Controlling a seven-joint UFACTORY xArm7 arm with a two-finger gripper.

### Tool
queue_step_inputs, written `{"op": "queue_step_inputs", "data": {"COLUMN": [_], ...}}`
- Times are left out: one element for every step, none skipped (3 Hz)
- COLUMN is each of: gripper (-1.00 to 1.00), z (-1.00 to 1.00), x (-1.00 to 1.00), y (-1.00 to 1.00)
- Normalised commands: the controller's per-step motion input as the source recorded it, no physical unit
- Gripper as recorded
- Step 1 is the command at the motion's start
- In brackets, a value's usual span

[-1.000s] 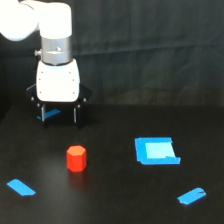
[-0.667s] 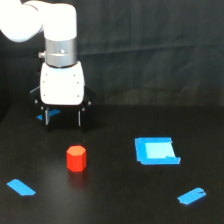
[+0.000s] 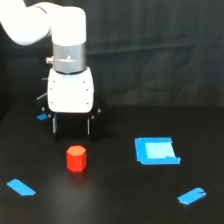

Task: Pick up the red object from the table

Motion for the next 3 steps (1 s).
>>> {"op": "queue_step_inputs", "data": {"gripper": [0.99,0.97,1.0], "z": [-0.09,-0.18,-0.16], "x": [0.32,0.37,0.23], "y": [-0.86,-0.83,-0.75]}}
